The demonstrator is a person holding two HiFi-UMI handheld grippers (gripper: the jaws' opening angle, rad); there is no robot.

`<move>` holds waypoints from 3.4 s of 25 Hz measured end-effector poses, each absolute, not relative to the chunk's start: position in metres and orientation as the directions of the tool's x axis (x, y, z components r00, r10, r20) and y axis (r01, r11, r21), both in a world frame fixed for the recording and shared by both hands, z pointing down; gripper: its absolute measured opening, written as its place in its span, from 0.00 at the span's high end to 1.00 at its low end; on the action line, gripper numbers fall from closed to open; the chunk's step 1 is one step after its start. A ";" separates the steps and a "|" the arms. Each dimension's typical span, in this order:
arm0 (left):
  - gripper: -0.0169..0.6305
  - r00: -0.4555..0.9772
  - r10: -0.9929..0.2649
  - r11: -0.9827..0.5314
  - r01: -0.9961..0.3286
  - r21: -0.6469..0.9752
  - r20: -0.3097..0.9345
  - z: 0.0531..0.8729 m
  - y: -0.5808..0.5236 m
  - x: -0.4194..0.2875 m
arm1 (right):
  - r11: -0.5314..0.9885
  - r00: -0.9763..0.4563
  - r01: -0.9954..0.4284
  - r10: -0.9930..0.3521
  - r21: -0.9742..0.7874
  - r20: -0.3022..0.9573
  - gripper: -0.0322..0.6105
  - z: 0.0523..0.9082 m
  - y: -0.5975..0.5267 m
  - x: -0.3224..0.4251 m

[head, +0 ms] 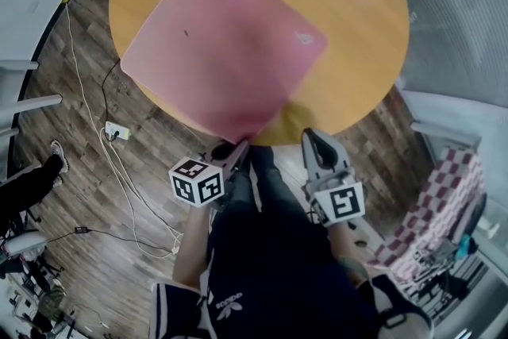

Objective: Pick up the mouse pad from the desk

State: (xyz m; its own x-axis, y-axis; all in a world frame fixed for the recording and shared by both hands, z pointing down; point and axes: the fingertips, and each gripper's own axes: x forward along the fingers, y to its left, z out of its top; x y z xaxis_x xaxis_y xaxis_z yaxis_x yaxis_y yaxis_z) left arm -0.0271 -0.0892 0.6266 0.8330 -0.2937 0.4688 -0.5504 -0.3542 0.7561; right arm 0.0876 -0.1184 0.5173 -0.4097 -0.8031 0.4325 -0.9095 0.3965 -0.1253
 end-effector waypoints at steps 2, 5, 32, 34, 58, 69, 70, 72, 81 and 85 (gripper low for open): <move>0.95 0.825 -0.343 -0.372 -0.558 0.742 0.448 0.616 -0.102 -0.029 | 0.400 -0.409 -0.910 -0.811 -0.113 0.418 0.95 0.513 -0.121 0.088; 0.95 0.804 -0.393 -0.403 -0.586 0.703 0.445 0.605 -0.120 -0.031 | 0.397 -0.402 -0.913 -0.825 -0.098 0.397 0.95 0.503 -0.128 0.093; 0.95 0.737 -0.627 -0.604 -0.665 0.439 0.254 0.470 -0.284 -0.051 | 0.369 -0.363 -0.929 -0.915 0.002 0.175 0.95 0.411 -0.205 0.110; 0.95 0.732 -0.639 -0.611 -0.670 0.421 0.238 0.458 -0.298 -0.054 | 0.378 -0.366 -0.925 -0.915 0.040 0.169 0.95 0.407 -0.208 0.114; 0.95 0.648 -0.761 -0.644 -0.759 0.093 0.015 0.269 -0.451 -0.080 | 0.309 -0.309 -0.950 -0.951 0.039 0.016 0.95 0.355 -0.231 0.134; 0.95 0.612 -0.787 -0.606 -0.791 -0.089 -0.080 0.185 -0.451 -0.079 | 0.296 -0.296 -0.954 -0.955 0.045 0.009 0.95 0.354 -0.213 0.146; 0.95 0.607 -0.790 -0.600 -0.795 -0.093 -0.088 0.181 -0.447 -0.082 | 0.296 -0.296 -0.954 -0.955 0.041 0.006 0.95 0.354 -0.211 0.147; 0.95 0.596 -0.796 -0.589 -0.803 -0.091 -0.107 0.172 -0.437 -0.090 | 0.297 -0.297 -0.954 -0.955 0.042 0.001 0.95 0.352 -0.207 0.147; 0.95 0.546 -0.821 -0.541 -0.837 -0.078 -0.164 0.149 -0.396 -0.129 | 0.297 -0.298 -0.953 -0.954 0.057 -0.024 0.95 0.341 -0.201 0.153; 0.95 0.534 -0.828 -0.517 -0.845 -0.138 -0.170 0.141 -0.372 -0.137 | 0.306 -0.310 -0.949 -0.950 0.077 -0.042 0.95 0.332 -0.198 0.150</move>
